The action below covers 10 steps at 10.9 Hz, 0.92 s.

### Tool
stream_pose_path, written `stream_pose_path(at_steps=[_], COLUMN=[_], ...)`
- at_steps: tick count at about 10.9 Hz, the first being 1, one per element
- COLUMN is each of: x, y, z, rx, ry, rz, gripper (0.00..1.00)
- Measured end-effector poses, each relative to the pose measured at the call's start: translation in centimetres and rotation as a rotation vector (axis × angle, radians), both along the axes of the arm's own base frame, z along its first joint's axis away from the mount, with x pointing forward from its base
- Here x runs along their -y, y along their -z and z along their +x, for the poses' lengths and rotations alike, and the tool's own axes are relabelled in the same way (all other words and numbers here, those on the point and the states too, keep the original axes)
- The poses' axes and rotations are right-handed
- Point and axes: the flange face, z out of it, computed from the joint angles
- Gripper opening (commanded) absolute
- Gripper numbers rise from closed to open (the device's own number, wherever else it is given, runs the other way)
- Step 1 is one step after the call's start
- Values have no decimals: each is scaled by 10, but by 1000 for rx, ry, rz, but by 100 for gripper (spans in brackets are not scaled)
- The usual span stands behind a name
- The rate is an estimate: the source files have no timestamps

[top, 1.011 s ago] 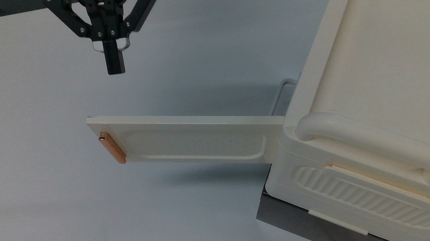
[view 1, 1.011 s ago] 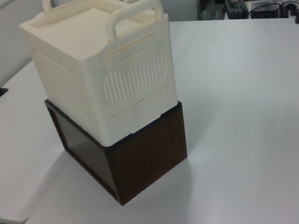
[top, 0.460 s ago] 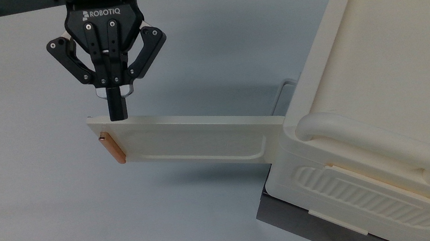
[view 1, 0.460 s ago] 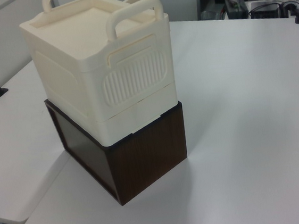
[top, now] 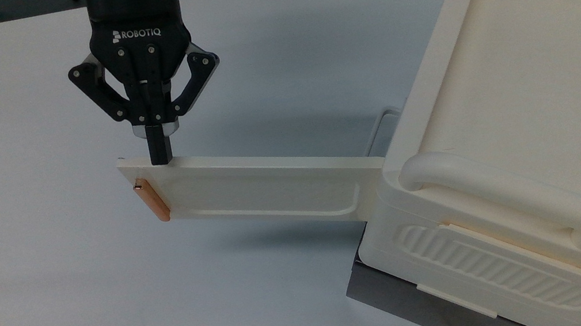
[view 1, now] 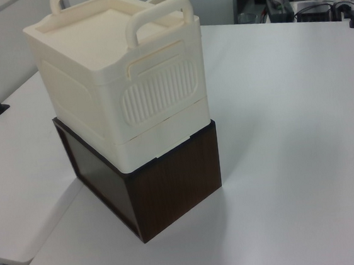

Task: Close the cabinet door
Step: 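Position the gripper fingers against the door's free edge by the handle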

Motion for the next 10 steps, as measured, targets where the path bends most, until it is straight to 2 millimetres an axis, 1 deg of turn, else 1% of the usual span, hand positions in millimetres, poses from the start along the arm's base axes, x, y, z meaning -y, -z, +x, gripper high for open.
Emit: stream_pose_path(at_steps=[3,8,10], x=[1,1,0], y=[-1,-5,-16], z=[-3,-4,-5], rx=[-40,-35,23], ry=[3,3,0], rz=[-2,-2,-2], gripper=[0,0,0])
